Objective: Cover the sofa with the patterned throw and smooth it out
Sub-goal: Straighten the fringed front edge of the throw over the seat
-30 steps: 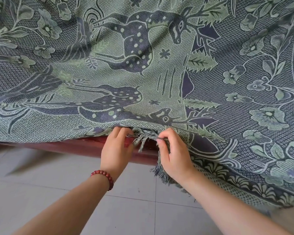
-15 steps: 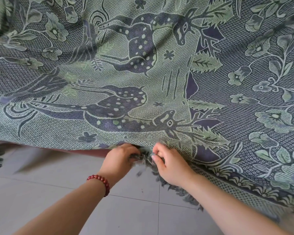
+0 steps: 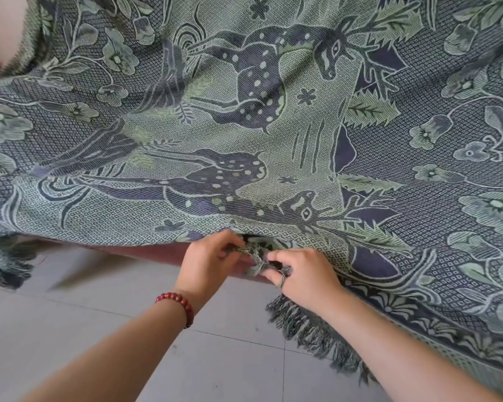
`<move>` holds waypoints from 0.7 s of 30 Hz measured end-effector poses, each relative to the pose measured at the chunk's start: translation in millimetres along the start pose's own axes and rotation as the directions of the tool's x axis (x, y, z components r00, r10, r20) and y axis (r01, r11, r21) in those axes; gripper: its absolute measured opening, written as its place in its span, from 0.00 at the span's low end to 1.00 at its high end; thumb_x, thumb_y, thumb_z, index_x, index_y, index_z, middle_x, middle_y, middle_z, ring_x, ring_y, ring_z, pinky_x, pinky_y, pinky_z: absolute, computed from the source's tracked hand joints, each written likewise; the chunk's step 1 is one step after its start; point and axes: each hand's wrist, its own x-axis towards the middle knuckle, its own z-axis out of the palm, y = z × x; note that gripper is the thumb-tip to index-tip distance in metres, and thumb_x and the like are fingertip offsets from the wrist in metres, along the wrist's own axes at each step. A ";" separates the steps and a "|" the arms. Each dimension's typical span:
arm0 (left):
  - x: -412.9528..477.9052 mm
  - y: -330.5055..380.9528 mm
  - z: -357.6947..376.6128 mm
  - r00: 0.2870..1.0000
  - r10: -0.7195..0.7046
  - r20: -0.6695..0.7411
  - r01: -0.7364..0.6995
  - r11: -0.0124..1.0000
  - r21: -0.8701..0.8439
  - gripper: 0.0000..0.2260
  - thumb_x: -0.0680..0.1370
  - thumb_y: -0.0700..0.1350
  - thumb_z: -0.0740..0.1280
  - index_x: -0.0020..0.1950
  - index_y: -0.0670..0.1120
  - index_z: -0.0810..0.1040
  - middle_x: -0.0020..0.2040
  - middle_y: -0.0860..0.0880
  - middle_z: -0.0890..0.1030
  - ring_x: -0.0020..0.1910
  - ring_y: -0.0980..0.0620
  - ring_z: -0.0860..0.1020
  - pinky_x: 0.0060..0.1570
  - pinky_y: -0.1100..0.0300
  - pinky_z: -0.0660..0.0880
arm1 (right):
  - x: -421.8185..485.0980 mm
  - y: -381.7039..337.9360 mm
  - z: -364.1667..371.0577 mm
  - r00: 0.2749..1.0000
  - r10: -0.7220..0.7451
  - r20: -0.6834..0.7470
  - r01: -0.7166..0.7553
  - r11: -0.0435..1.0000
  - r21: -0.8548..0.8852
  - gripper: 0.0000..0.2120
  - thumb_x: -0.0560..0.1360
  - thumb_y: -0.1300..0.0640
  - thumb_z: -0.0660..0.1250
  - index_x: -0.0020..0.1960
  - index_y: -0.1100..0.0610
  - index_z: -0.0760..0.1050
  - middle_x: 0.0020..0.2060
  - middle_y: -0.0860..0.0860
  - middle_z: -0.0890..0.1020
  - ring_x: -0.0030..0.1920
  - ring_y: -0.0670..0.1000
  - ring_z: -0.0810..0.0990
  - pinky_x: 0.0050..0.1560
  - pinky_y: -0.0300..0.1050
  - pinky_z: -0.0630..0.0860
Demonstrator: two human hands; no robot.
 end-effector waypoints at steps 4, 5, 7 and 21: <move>-0.6 6.9 6.2 0.999 0.023 0.026 -0.024 0.999 0.042 0.06 0.70 0.39 0.71 0.45 0.47 0.78 0.40 0.55 0.81 0.37 0.52 0.80 0.39 0.54 0.77 | 2.3 -8.1 5.0 0.995 -0.037 -0.094 0.044 0.997 0.065 0.14 0.69 0.57 0.70 0.56 0.53 0.79 0.50 0.47 0.78 0.46 0.50 0.76 0.44 0.43 0.73; 0.3 7.4 7.2 0.999 0.040 0.035 -0.042 0.997 0.065 0.07 0.70 0.39 0.71 0.45 0.46 0.77 0.39 0.55 0.80 0.36 0.52 0.79 0.37 0.54 0.77 | 4.2 -9.0 7.5 0.992 -0.046 -0.122 0.055 0.996 0.074 0.14 0.68 0.59 0.70 0.53 0.54 0.79 0.50 0.47 0.78 0.46 0.51 0.76 0.45 0.44 0.74; 1.8 4.3 7.7 0.996 0.059 0.070 -0.066 0.992 0.105 0.07 0.71 0.40 0.72 0.45 0.46 0.76 0.36 0.55 0.78 0.34 0.53 0.77 0.34 0.58 0.74 | 6.7 -11.3 9.4 0.988 -0.043 -0.150 0.059 0.993 0.106 0.09 0.68 0.60 0.69 0.49 0.55 0.78 0.48 0.46 0.78 0.45 0.51 0.76 0.43 0.44 0.74; -1.9 6.2 9.9 0.966 0.007 0.257 0.064 0.962 -0.266 0.05 0.68 0.41 0.69 0.40 0.51 0.80 0.37 0.55 0.82 0.37 0.56 0.81 0.37 0.65 0.76 | 10.6 12.6 3.9 0.992 0.034 0.118 -0.084 0.891 0.447 0.12 0.63 0.45 0.76 0.43 0.49 0.82 0.39 0.43 0.83 0.40 0.42 0.81 0.45 0.45 0.80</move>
